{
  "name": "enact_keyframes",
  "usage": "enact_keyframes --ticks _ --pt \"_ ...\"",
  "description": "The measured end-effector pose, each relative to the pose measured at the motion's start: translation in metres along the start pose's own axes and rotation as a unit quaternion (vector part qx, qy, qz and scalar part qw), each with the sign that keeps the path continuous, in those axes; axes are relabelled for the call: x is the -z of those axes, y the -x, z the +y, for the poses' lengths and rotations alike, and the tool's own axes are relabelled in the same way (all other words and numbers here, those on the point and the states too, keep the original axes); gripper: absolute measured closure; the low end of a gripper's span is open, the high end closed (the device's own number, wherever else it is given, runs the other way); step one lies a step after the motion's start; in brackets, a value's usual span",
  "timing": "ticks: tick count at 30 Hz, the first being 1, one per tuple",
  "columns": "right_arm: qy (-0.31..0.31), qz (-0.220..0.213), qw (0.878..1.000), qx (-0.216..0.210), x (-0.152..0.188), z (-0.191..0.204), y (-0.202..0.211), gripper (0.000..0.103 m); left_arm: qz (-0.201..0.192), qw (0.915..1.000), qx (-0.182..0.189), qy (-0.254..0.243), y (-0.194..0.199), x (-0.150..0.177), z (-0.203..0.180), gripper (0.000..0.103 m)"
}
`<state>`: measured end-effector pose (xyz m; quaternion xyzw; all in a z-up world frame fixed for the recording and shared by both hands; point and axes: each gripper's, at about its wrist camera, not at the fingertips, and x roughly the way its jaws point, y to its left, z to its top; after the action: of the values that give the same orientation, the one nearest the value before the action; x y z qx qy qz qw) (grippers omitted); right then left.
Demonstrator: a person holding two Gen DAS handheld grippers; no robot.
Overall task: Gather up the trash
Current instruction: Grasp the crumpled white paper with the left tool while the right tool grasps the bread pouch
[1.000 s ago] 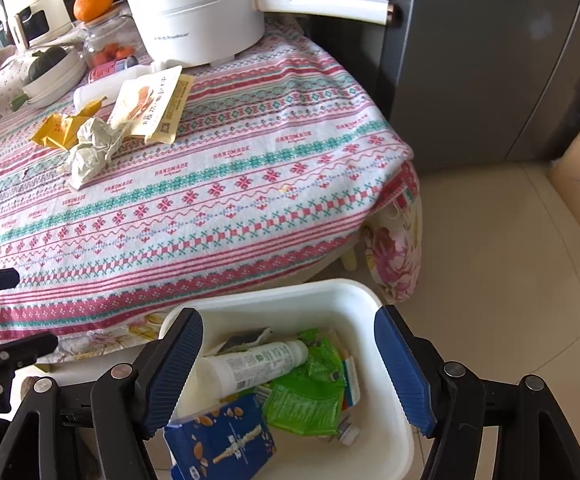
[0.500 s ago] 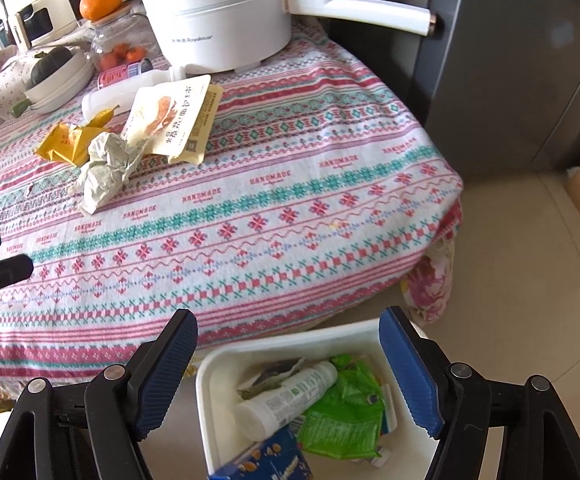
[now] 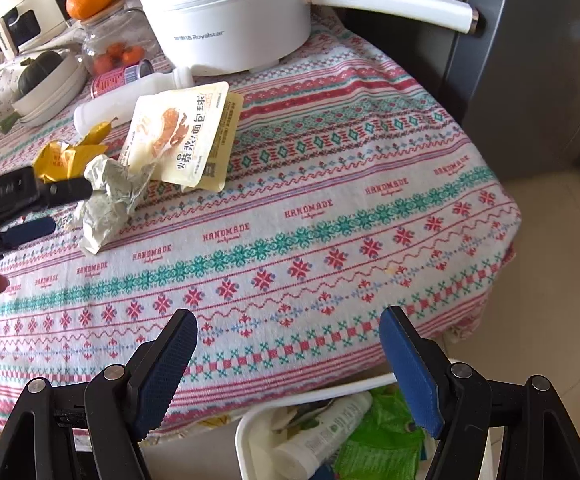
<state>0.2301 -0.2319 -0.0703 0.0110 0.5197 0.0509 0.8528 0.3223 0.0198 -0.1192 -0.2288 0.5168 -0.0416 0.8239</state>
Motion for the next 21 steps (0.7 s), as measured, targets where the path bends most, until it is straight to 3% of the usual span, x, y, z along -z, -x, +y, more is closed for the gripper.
enact_keyframes --ticks 5,9,12,14,16,21 --pt "-0.004 0.009 1.0 0.003 -0.006 0.0 -0.012 0.024 -0.019 0.9988 -0.038 0.026 -0.018 -0.011 -0.005 0.016" --pt "-0.015 0.011 1.0 -0.002 -0.009 -0.003 -0.016 0.024 0.011 0.9969 -0.035 0.069 -0.035 -0.011 0.007 0.016" --pt "-0.016 0.014 1.0 -0.001 -0.01 -0.003 -0.019 0.024 0.036 0.9963 -0.046 0.062 -0.041 -0.005 0.004 0.018" --pt "-0.016 0.015 1.0 0.001 -0.01 -0.003 -0.02 0.024 0.044 0.9962 -0.047 0.06 -0.042 -0.001 0.006 0.031" --pt "-0.018 0.015 1.0 0.003 -0.011 -0.003 -0.021 0.024 0.055 0.9954 -0.034 0.071 -0.046 0.002 0.015 0.061" --pt "-0.024 0.012 1.0 -0.002 -0.012 0.002 -0.021 0.024 0.053 0.996 -0.011 0.071 -0.043 0.007 0.032 0.08"
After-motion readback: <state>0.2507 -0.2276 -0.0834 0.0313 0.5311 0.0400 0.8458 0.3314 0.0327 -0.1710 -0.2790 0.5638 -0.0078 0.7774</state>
